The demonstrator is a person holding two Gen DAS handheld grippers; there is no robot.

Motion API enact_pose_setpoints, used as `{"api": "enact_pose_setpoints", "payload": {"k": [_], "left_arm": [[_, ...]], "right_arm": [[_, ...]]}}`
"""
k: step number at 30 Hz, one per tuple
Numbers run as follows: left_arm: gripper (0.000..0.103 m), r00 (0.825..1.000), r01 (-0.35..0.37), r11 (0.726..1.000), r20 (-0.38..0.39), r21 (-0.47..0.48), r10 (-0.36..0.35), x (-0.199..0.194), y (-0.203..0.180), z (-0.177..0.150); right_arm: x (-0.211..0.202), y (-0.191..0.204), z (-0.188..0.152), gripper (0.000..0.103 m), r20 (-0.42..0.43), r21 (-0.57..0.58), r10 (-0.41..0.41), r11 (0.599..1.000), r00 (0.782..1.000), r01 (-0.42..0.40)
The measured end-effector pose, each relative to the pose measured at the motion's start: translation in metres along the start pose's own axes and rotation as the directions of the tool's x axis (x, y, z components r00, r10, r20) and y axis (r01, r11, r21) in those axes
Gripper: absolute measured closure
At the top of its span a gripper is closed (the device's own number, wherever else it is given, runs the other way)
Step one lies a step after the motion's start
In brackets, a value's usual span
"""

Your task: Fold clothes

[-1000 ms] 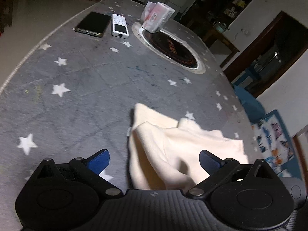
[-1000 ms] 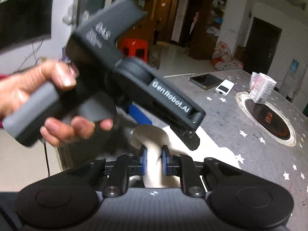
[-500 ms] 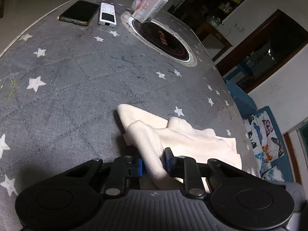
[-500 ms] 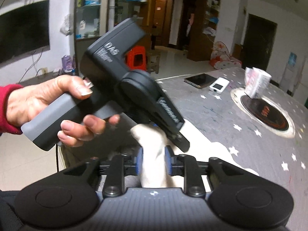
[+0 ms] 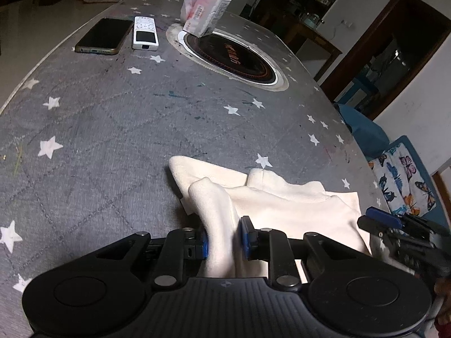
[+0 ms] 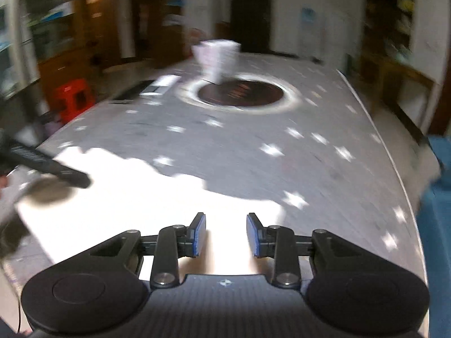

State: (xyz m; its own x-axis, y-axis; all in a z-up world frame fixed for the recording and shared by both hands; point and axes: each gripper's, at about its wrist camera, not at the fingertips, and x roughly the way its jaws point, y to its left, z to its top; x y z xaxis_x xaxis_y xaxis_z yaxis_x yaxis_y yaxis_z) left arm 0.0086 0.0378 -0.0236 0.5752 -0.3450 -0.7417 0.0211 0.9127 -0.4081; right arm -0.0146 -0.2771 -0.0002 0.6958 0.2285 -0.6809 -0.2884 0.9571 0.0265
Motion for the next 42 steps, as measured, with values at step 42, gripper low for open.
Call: {"api": "enact_pose_setpoints", "payload": {"k": [42], "left_arm": [[0.088, 0.999, -0.017, 0.954, 0.033, 0.298, 0.007, 0.030, -0.110, 0.064]], "right_arm": [[-0.049, -0.071, 0.053, 0.094, 0.179, 0.126, -0.135, 0.986, 0.975, 0.114]]}}
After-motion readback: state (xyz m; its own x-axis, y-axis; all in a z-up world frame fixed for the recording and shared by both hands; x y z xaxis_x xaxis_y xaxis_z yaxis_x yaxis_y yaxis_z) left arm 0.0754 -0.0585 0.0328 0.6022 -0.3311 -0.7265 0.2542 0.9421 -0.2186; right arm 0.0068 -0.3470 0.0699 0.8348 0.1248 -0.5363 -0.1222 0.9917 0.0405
